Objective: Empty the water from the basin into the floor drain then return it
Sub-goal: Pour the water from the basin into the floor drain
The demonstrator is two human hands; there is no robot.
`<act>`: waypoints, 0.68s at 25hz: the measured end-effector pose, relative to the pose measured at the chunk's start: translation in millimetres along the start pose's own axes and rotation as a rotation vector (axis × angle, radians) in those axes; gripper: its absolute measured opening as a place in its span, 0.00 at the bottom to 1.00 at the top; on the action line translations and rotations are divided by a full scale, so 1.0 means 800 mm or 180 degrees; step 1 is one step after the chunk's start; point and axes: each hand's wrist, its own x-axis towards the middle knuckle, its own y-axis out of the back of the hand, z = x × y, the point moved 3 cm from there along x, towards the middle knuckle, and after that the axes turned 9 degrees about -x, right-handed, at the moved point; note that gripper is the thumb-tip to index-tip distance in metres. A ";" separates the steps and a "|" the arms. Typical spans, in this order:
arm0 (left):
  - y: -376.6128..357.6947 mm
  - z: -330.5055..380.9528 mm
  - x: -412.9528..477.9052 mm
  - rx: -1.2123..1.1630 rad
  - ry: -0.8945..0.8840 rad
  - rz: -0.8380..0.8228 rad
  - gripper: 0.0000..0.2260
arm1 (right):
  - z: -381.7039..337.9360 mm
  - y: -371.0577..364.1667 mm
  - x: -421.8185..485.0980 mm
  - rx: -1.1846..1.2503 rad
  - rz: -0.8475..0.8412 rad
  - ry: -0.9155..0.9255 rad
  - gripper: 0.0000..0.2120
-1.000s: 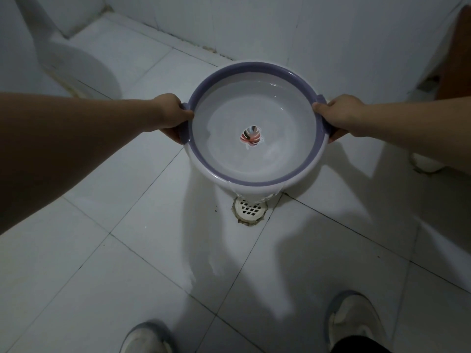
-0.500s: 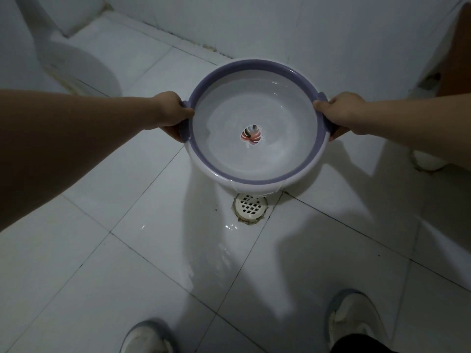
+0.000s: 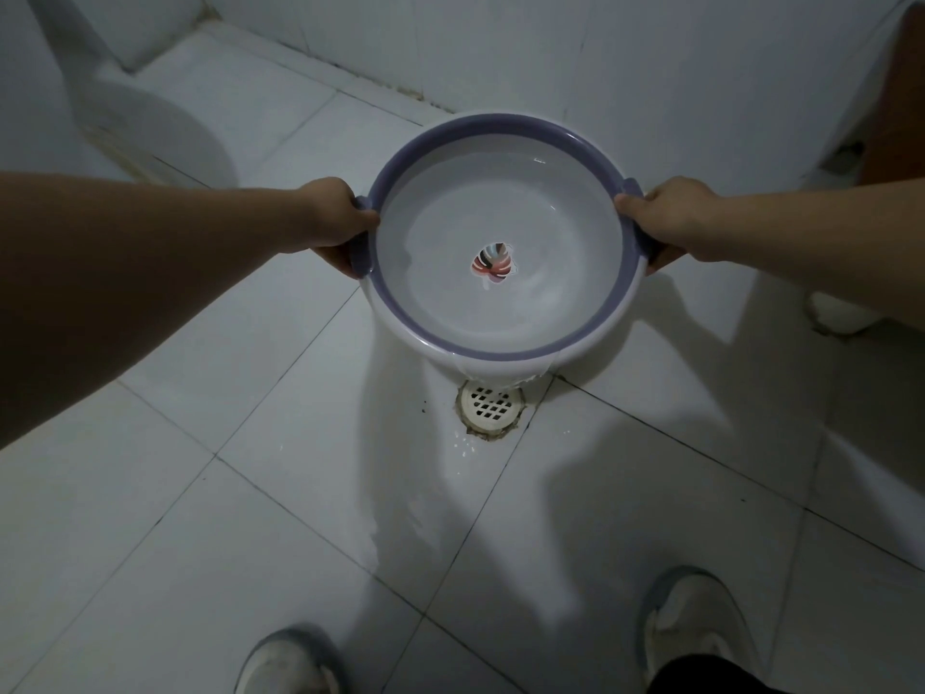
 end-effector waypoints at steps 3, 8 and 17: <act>0.000 0.000 0.001 -0.0003 0.0008 -0.0004 0.13 | 0.000 0.000 0.000 0.0024 -0.0018 0.0020 0.28; -0.002 -0.002 0.003 -0.0049 -0.0004 -0.0014 0.15 | 0.002 0.000 0.001 0.0069 -0.0019 0.0043 0.29; -0.002 -0.001 0.001 0.0039 -0.0009 0.0005 0.13 | 0.006 -0.001 0.003 0.0063 -0.0001 0.0071 0.28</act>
